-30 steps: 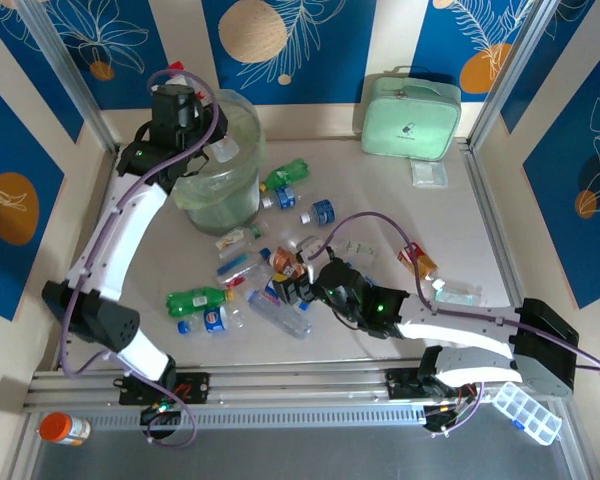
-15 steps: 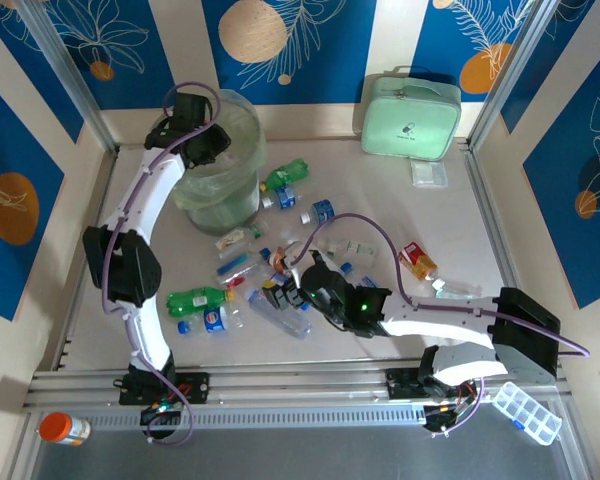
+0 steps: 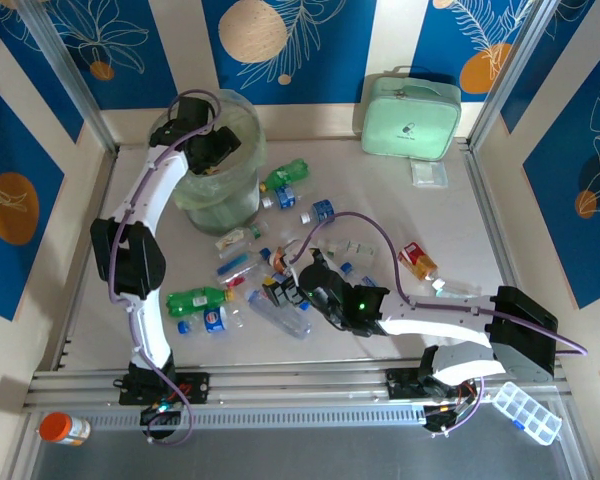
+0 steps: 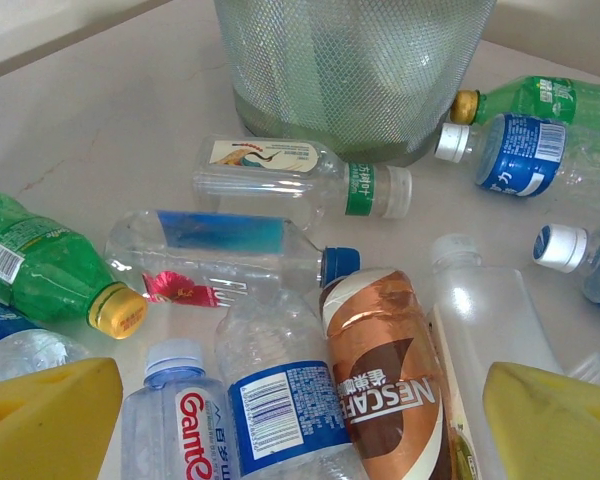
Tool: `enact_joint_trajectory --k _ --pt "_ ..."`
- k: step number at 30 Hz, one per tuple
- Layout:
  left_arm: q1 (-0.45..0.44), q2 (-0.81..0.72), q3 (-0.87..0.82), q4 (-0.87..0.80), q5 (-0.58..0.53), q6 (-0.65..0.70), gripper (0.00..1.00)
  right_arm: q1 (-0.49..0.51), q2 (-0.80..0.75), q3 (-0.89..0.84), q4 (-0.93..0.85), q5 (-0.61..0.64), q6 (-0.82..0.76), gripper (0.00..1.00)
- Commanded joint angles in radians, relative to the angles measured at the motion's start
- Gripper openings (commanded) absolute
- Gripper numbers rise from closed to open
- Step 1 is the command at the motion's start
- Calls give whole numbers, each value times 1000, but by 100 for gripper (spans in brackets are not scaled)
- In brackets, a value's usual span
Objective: Put the plastic bottles in the bin
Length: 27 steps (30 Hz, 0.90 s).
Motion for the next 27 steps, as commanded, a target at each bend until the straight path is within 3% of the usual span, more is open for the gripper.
enact_joint_trajectory --k 1,15,22,27 --pt "11 -14 32 -35 16 2 88 9 -8 22 9 36 -10 94" --pt "15 -128 73 -80 38 45 91 10 -36 8 17 43 -14 94" --pt "15 -259 71 -118 2 79 91 11 -50 3 17 50 -21 94" --pt "14 -389 12 -108 44 94 92 9 -64 -3 20 55 -25 94"
